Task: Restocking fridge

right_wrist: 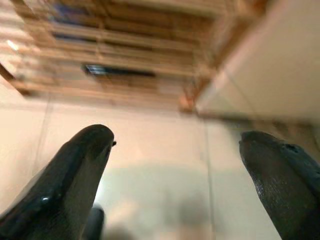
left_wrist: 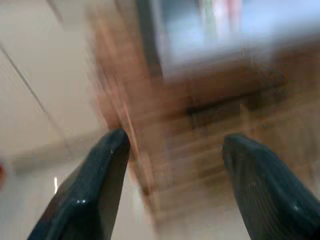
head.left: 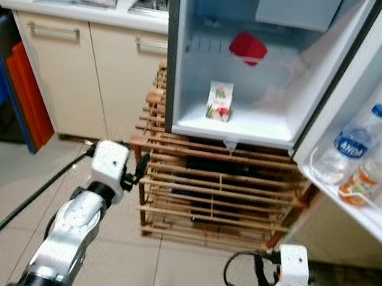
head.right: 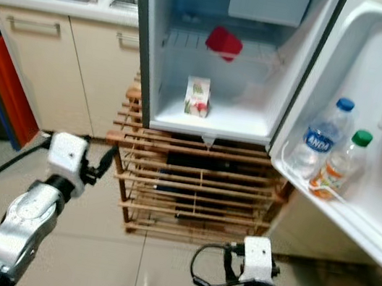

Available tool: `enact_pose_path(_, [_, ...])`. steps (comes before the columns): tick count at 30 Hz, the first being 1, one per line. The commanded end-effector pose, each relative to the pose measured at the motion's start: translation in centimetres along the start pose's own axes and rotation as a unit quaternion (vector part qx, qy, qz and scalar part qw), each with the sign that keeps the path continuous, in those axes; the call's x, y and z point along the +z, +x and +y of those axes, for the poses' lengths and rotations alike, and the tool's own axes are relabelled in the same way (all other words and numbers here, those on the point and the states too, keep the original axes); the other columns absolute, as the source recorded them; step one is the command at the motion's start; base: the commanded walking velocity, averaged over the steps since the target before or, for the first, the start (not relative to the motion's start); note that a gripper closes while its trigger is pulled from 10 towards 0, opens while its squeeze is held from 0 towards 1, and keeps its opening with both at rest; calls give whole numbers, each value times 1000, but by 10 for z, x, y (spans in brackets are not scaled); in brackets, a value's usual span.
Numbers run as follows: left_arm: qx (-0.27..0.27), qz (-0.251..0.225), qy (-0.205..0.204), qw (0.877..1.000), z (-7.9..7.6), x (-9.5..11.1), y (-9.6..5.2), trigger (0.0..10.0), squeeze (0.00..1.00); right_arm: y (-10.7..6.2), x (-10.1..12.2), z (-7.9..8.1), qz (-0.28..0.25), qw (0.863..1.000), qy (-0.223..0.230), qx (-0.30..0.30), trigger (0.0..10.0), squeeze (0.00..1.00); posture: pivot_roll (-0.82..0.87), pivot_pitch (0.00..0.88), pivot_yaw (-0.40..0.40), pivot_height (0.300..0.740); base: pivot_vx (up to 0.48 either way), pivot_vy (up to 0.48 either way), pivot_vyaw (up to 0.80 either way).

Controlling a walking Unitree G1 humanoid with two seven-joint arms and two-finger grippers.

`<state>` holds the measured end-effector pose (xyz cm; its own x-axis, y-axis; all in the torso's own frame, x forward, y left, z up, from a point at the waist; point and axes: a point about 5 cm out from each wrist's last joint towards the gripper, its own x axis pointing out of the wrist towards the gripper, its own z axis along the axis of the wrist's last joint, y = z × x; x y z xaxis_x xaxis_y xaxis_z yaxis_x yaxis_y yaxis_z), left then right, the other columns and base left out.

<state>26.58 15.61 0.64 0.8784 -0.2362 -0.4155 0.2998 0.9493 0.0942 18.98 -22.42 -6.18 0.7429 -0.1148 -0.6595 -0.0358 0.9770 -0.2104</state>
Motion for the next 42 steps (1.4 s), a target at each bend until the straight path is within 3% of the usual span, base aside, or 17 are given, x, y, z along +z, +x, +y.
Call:
enact_pose_path(1, [-7,23,7,1000,-3,-14,-2,10000,0,-1,-11,1,28,1000,-5,-11,10000,0,-86,0,32,740,0,0,0])
enact_pose_path(4, [-46,-47,-27,997,-14,6,0,10000,0,-6,-35,4,107,994,-10,-34,10000,0,-98,0,38,740,94,-80,0])
enact_pose_path(6, [-64,-63,-24,996,-20,11,-1,10000,0,-10,-45,3,136,990,-13,-43,10000,0,-100,0,39,740,308,-291,0])
enact_pose_path(10, [-81,-59,-15,995,-24,8,1,10000,0,-17,-60,1,181,982,-19,-50,10000,0,-101,0,40,740,334,-341,0])
enact_pose_path(12, [-83,-33,-26,996,-24,-3,6,10000,0,-21,-68,-7,205,976,-20,-73,10000,0,-98,0,40,740,334,-341,0])
enact_pose_path(15, [-90,-16,-24,996,-25,-9,6,10000,0,-22,-71,-13,218,972,-7,-91,10000,0,-95,0,39,740,335,-340,0])
enact_pose_path(21, [-93,-23,-31,995,-23,-11,3,10000,0,-21,-70,-7,227,970,-9,-88,10000,0,-100,0,38,740,333,-342,0])
enact_pose_path(29, [-72,-40,-7,997,-19,-4,8,10000,0,-16,-62,26,222,974,-12,-54,10000,0,-92,0,35,740,44,-38,0])
enact_pose_path(31, [-73,-43,-10,996,-20,-4,8,10000,0,-17,-63,22,221,974,-11,-55,10000,0,-92,0,35,740,0,0,0])
enact_pose_path(32, [-74,-46,-16,996,-21,-3,8,10000,0,-19,-68,10,223,973,-10,-61,10000,0,-93,0,36,740,0,0,0])
enact_pose_path(33, [-71,-49,-21,996,-19,-3,8,10000,0,-26,-76,-15,224,972,-14,-71,10000,0,-93,0,36,740,0,0,0])
enact_pose_path(42, [-55,-56,-12,997,-16,-1,10,10000,0,-28,-79,-27,220,973,-19,-72,10000,0,-94,0,34,740,0,0,0])
